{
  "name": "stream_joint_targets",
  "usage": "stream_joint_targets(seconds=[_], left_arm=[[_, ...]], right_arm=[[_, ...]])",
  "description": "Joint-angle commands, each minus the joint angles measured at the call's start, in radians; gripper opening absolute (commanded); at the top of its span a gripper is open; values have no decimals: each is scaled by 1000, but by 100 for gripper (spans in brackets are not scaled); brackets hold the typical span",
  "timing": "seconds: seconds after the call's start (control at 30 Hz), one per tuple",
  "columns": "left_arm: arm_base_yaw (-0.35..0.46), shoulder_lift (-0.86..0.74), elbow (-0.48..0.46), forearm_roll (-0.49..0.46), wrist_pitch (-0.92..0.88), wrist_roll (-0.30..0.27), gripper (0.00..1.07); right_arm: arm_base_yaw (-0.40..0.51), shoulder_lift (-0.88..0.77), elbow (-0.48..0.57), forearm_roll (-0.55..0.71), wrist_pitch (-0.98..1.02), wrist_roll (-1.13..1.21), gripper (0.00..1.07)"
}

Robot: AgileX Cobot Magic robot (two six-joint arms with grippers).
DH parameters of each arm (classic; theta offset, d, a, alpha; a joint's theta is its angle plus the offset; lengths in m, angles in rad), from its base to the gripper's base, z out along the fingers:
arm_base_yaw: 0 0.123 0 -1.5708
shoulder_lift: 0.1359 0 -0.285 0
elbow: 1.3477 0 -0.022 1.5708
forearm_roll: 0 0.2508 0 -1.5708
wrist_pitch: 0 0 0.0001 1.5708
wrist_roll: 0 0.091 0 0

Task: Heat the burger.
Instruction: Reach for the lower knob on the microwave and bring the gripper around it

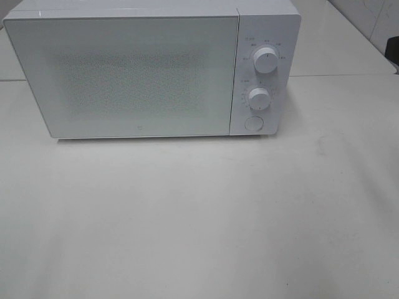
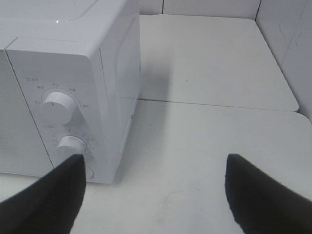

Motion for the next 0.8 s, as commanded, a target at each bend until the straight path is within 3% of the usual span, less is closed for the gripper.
stream_joint_targets(seconds=[0.03, 0.37, 0.57, 0.8], left_arm=[[2, -24, 1, -1, -7, 4, 101], [2, -24, 1, -1, -7, 4, 101], [2, -24, 1, -1, -7, 4, 101], [2, -24, 1, -2, -7, 3, 101]], right_arm=[[-3, 76, 3, -1, -116, 28, 75], [-3, 255, 3, 38, -334, -3, 75], [3, 367, 7, 134, -433, -117, 75], [124, 492, 62, 356, -607, -281, 75]])
